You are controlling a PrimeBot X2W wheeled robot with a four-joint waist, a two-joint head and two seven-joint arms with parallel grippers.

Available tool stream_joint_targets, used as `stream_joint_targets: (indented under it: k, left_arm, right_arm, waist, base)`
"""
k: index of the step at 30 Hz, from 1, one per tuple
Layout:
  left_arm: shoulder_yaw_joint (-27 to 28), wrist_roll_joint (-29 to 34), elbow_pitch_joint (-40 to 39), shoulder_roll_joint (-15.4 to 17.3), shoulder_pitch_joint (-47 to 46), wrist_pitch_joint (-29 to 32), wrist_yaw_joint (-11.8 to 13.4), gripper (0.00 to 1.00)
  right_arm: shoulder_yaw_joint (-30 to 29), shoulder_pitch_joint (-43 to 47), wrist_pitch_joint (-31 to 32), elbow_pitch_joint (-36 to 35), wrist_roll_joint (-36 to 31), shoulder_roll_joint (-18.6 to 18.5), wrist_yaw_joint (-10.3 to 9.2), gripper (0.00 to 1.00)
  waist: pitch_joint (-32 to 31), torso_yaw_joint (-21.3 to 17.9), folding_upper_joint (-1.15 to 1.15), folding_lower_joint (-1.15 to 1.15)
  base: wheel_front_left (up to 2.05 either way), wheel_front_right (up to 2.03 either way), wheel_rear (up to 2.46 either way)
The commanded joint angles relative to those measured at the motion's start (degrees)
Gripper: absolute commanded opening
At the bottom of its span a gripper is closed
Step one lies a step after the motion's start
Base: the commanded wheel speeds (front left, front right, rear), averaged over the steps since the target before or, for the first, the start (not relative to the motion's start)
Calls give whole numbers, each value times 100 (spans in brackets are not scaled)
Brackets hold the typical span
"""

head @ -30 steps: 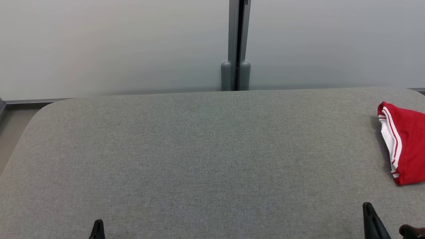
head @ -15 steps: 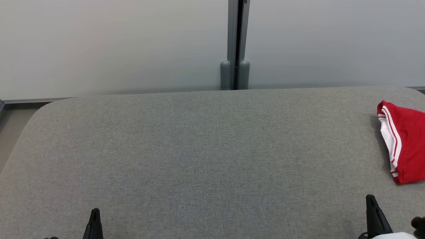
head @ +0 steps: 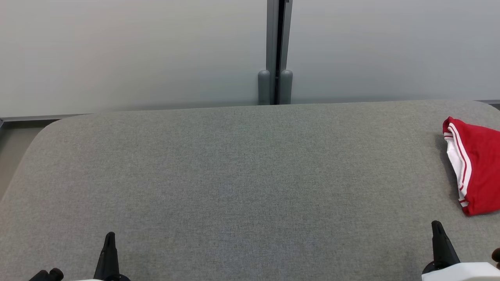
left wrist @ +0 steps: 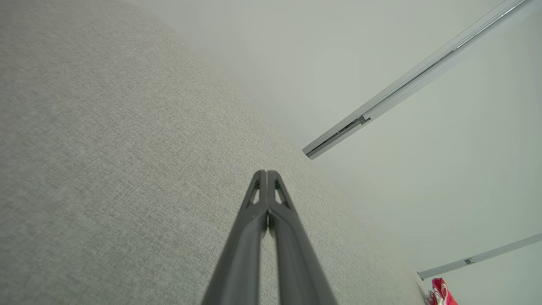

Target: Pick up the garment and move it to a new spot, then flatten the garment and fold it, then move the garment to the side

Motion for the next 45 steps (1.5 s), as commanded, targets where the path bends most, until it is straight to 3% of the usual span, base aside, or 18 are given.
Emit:
stream_joint_targets:
  k: [1, 45]
  left_arm:
    - [41, -155, -43, 43, -178, 26, -32, 0]
    - [213, -2651, 91, 72, -896, 736, -238, 0]
  right_arm:
    - [-27, -140, 36, -46, 186, -57, 1, 0]
    - [-137, -684, 737, 54, 3095, -93, 1, 0]
  waist:
    - [2, -1, 0, 0]
    - [72, -64, 0, 0]
  base:
    - [0, 0, 0]
    - [0, 0, 0]
